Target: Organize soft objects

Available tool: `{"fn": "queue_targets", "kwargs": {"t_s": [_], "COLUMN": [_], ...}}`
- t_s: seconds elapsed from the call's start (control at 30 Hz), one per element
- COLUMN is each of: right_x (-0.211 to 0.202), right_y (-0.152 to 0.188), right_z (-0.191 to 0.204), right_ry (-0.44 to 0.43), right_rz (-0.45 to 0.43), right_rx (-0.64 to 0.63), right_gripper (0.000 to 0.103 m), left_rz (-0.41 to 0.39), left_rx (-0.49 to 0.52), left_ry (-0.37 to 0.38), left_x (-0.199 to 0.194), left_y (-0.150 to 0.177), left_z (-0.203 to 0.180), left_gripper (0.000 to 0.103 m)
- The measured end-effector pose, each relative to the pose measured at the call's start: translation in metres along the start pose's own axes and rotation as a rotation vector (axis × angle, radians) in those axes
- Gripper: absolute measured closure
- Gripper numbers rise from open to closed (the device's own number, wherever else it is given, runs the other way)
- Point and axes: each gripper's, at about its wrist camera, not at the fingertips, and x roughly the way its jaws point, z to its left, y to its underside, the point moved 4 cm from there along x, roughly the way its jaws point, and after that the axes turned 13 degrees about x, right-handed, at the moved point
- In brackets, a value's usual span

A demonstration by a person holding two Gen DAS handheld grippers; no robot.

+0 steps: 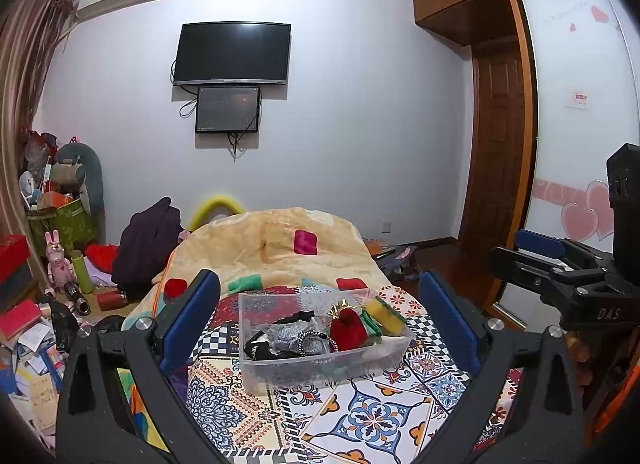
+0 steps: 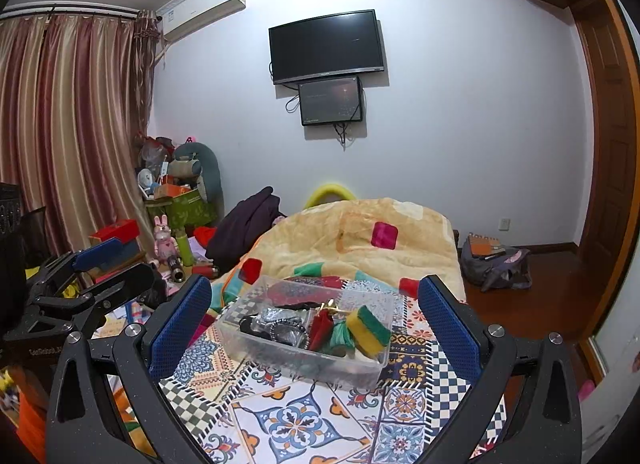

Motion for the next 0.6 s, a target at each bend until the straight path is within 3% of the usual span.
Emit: {"fn": "queue_targets", "kwargs": {"t_s": [0.6], "right_x": [-0.0040], "right_y": [-0.0002], "right_z": [0.0036], "right_ry": [-0.010], "right_rz": [-0.005], "right_rx": [-0.004], "right_gripper": [0.000], "left_rz": [-0.002], "left_rx": [0.005], "left_ry": [-0.008], "left_x": [0.0000], "left_y": [0.0003], "left_z": [-0.0005], "left_gripper": [0.001]}}
